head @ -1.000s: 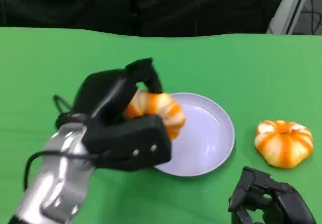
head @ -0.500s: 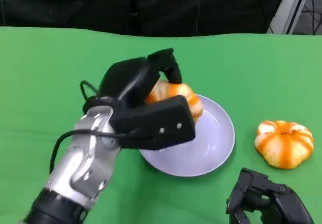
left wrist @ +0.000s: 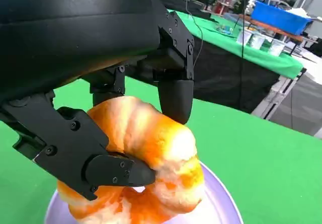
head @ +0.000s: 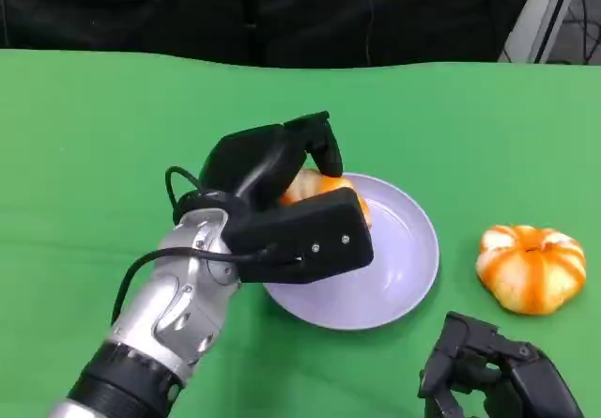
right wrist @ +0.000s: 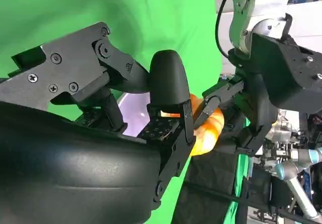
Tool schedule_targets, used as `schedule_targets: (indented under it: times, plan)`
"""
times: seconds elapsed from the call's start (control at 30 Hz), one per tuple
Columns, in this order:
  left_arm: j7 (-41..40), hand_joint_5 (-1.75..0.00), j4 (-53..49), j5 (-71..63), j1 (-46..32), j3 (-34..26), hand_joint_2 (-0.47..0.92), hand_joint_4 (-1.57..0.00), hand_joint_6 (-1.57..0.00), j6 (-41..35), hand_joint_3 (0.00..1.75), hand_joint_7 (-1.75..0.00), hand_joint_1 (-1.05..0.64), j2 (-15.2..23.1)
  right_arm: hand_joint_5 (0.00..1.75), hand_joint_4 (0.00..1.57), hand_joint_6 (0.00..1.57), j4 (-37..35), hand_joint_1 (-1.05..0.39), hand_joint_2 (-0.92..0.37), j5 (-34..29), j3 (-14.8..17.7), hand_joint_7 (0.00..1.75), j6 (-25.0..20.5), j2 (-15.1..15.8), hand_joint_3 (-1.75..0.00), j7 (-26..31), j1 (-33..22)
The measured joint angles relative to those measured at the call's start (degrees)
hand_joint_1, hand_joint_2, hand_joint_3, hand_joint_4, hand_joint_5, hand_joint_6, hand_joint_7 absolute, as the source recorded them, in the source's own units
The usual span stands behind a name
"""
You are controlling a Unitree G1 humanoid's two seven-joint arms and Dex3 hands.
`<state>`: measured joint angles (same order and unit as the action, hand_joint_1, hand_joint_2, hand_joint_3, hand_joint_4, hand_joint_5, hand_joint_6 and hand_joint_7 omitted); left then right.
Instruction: Grasp the bread from the table and place it into the plate.
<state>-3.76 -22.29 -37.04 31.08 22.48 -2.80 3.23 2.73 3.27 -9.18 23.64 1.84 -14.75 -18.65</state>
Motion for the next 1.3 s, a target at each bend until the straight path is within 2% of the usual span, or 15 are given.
schedule_targets:
  times: [0.13,0.23,0.3,0.33,0.37,0.4,0.43,0.47,0.5,0.53,0.63,0.73,1.0,1.27,1.3]
  plan:
    - [-2.5,-1.75,-5.8,0.8,0.6,0.5,0.78,-0.78,-0.6,3.3,0.42,-1.71,-0.04,-0.9,1.75,0.77,0.7,-0.9,-0.12,-0.64,0.0,-0.1,1.55,0.2,-0.4,-1.09,0.3,0.5]
    - [-4.3,-1.75,-10.0,0.9,0.8,1.3,0.82,-0.76,-0.63,6.0,0.35,-1.63,-0.04,-1.2,1.75,0.77,0.7,-1.9,-0.13,-0.63,0.0,-0.1,1.55,0.5,-0.4,-1.09,0.3,0.7]
    - [-5.6,-1.75,-11.9,0.7,0.9,2.0,0.86,-0.73,-0.71,7.8,0.31,-1.42,-0.05,-1.1,1.75,0.77,0.71,-2.1,-0.13,-0.62,-0.1,-0.1,1.55,0.7,-0.4,-1.09,0.3,0.8]
    - [-6.1,-1.69,-12.8,0.7,1.1,2.2,0.89,-0.72,-0.78,8.8,0.27,-1.18,-0.05,-1.1,1.75,0.77,0.71,-2.3,-0.13,-0.62,-0.1,-0.1,1.55,0.7,-0.4,-1.09,0.4,1.0]
    - [-6.4,-1.51,-13.3,0.8,1.2,2.2,0.9,-0.72,-0.84,9.7,0.26,-0.95,-0.07,-1.1,1.75,0.77,0.71,-2.5,-0.13,-0.62,-0.1,-0.1,1.55,0.7,-0.5,-1.09,0.4,1.1]
    - [-6.5,-1.24,-13.8,1.0,1.4,2.2,0.91,-0.74,-0.89,10.6,0.28,-0.67,-0.13,-1.1,1.75,0.77,0.71,-2.6,-0.13,-0.62,-0.1,-0.1,1.55,0.8,-0.5,-1.09,0.4,1.3]
    - [-6.5,-0.76,-14.3,1.4,1.7,2.2,0.92,-0.75,-0.87,11.5,0.4,-0.32,-0.35,-1.0,1.75,0.77,0.71,-2.9,-0.13,-0.62,-0.1,-0.1,1.55,0.9,-0.6,-1.09,0.4,1.4]
    - [-6.4,-0.46,-14.8,1.5,1.9,2.3,0.92,-0.74,-0.82,12.7,0.5,-0.17,-0.5,-0.8,1.75,0.77,0.71,-3.1,-0.14,-0.62,-0.1,-0.1,1.55,1.0,-0.6,-1.09,0.4,1.6]
    - [-5.9,-0.3,-15.1,1.5,2.2,2.6,0.92,-0.74,-0.79,13.8,0.54,-0.09,-0.57,-0.3,1.75,0.77,0.71,-3.4,-0.14,-0.62,-0.1,-0.1,1.54,1.0,-0.7,-1.09,0.4,1.8]
    - [-5.0,-0.14,-15.3,1.5,2.5,3.0,0.92,-0.6,-0.67,14.9,0.59,-0.03,-0.69,0.4,1.75,0.77,0.71,-3.6,-0.14,-0.62,-0.1,-0.1,1.54,1.0,-0.7,-1.09,0.4,1.9]
    - [-2.4,-0.01,-16.1,1.2,2.9,4.4,0.92,-0.2,-0.42,17.1,0.65,0.0,-0.85,2.4,1.75,0.77,0.71,-3.8,-0.15,-0.62,0.1,-0.1,1.54,1.0,-0.7,-1.09,0.3,1.9]
    - [-1.2,0.0,-17.1,0.6,2.9,5.6,0.92,-0.03,-0.28,19.0,0.68,0.0,-0.92,3.8,1.75,0.77,0.72,-3.8,-0.14,-0.62,0.1,-0.1,1.54,1.0,-0.7,-1.09,0.3,1.9]
    - [-1.5,0.0,-17.4,-3.1,2.9,7.5,0.92,0.0,-0.08,19.8,0.81,0.0,-1.0,5.2,1.75,0.77,0.71,-3.8,-0.15,-0.63,0.1,0.0,1.54,1.0,-0.7,-1.08,0.2,1.8]
    - [-2.2,0.0,-16.0,-3.5,2.9,7.3,0.92,0.0,-0.07,19.7,0.82,-0.01,-1.0,5.4,1.75,0.76,0.71,-3.8,-0.14,-0.63,0.0,0.1,1.54,1.0,-0.7,-1.08,0.3,1.8]
    - [-2.2,0.0,-15.4,-3.3,2.9,7.1,0.92,0.0,-0.1,19.7,0.77,-0.02,-0.98,5.5,1.75,0.76,0.71,-3.8,-0.14,-0.63,0.0,0.1,1.54,1.0,-0.7,-1.08,0.3,1.8]
